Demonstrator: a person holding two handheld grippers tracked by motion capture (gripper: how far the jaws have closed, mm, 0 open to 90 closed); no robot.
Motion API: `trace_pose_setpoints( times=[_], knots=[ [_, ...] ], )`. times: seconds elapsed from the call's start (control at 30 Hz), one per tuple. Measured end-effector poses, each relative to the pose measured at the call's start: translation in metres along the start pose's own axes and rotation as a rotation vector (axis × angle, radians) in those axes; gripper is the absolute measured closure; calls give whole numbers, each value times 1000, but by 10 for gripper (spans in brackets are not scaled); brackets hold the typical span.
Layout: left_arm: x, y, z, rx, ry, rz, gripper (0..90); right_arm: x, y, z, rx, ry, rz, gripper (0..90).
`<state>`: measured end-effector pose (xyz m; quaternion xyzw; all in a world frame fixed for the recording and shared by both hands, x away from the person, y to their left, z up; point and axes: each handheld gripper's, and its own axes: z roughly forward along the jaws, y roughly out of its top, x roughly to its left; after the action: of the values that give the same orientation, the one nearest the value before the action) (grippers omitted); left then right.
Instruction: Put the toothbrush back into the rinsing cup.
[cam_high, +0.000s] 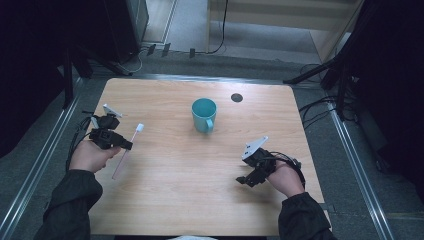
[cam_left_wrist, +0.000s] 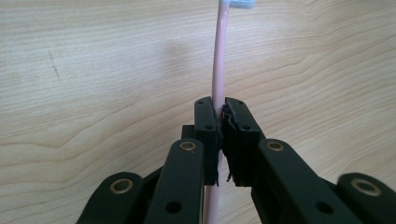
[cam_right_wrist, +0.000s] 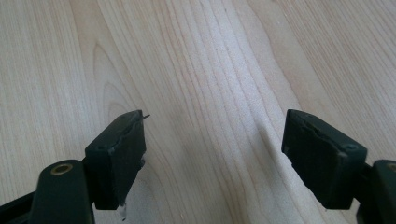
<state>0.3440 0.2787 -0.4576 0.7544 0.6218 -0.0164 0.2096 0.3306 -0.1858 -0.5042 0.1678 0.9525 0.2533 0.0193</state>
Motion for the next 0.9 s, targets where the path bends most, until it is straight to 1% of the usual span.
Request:
trace_pose_setpoints(
  times=[0.17,0.23,0.27,0.4,0.43,0.47,0.57,0.63,0.67,0.77,0.83,0.9],
  knots=[
    [-6,0,-5,-26,-11,28,846,0,0,0,-1,2,2,215],
    [-9,1,-6,-32,4,39,846,0,0,0,0,1,3,215],
    [-10,1,-7,-43,2,40,846,0,0,0,0,1,3,214],
    [-12,1,-11,-77,-20,37,846,0,0,0,-4,-1,-1,215],
    [-13,0,-12,-87,-26,44,846,0,0,0,-4,-1,-2,214],
    [-13,0,-13,-105,-33,40,846,0,0,-1,-3,-3,0,214],
    [-15,0,-17,-122,-53,52,846,0,0,-1,-4,-2,0,214],
    [-16,0,-17,-135,-63,49,846,0,0,-1,-4,-3,0,214],
    [-17,0,-17,-150,-66,48,846,0,0,-1,-5,-3,0,214],
    [-18,0,-20,-164,-81,60,845,0,0,-1,-7,-2,1,214],
    [-20,0,-20,-173,-97,58,845,0,0,-1,-9,-1,4,214],
    [-21,0,-21,-197,-93,75,845,0,0,-1,-9,-1,4,214]
  ],
)
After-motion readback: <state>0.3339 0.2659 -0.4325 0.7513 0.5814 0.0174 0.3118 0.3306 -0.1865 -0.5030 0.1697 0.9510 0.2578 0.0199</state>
